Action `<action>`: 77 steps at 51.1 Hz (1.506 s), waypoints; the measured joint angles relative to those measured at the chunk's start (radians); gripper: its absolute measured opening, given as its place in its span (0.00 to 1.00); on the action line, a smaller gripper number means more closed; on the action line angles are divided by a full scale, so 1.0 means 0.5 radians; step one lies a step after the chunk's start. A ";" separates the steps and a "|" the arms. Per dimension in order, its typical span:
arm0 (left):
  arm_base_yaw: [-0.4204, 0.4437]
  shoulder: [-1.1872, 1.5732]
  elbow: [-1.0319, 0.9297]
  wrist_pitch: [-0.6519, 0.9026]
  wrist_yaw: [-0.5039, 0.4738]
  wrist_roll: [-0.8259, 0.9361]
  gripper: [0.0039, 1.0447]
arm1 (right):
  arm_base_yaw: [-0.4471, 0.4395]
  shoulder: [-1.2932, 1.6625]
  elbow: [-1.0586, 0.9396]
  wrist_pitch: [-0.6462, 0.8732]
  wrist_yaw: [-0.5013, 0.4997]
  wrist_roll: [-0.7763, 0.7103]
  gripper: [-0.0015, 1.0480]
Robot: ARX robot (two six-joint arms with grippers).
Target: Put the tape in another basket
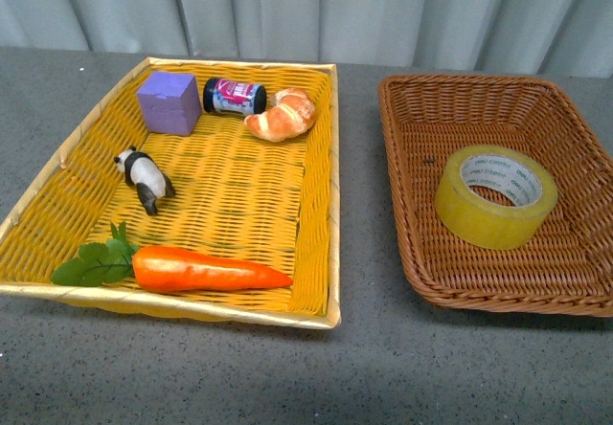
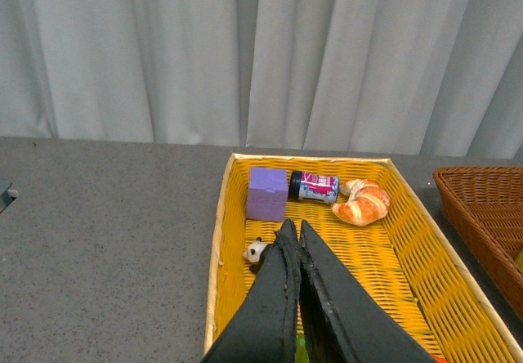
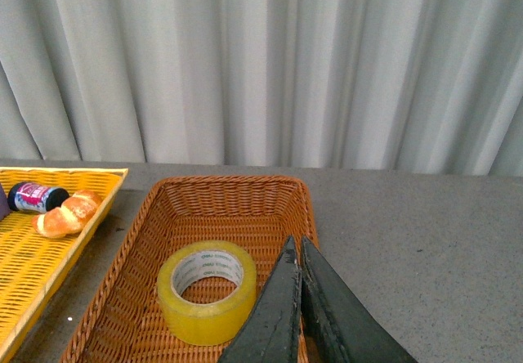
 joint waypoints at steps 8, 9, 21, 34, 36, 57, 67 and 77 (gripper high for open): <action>0.000 -0.119 0.000 -0.117 0.000 0.000 0.04 | 0.000 -0.120 0.000 -0.116 0.000 0.000 0.01; 0.000 -0.134 0.000 -0.131 0.001 0.001 0.04 | 0.000 -0.134 0.000 -0.130 0.000 0.000 0.01; 0.000 -0.285 0.000 -0.282 0.000 0.001 0.04 | 0.000 -0.291 0.000 -0.286 -0.001 0.000 0.01; 0.000 -0.413 0.000 -0.410 0.000 0.000 0.04 | 0.000 -0.408 0.000 -0.402 -0.001 0.000 0.01; 0.000 -0.505 0.000 -0.541 -0.002 0.002 0.04 | 0.000 -0.440 0.000 -0.436 -0.001 0.000 0.01; 0.000 -0.732 0.000 -0.744 0.001 0.003 0.34 | 0.000 -0.758 0.002 -0.763 -0.002 0.000 0.26; 0.000 -0.732 0.000 -0.744 0.001 0.003 0.74 | 0.000 -0.758 0.002 -0.763 -0.002 0.000 0.65; 0.000 -0.732 0.000 -0.744 0.001 0.004 0.94 | 0.000 -0.758 0.002 -0.763 -0.002 0.002 0.93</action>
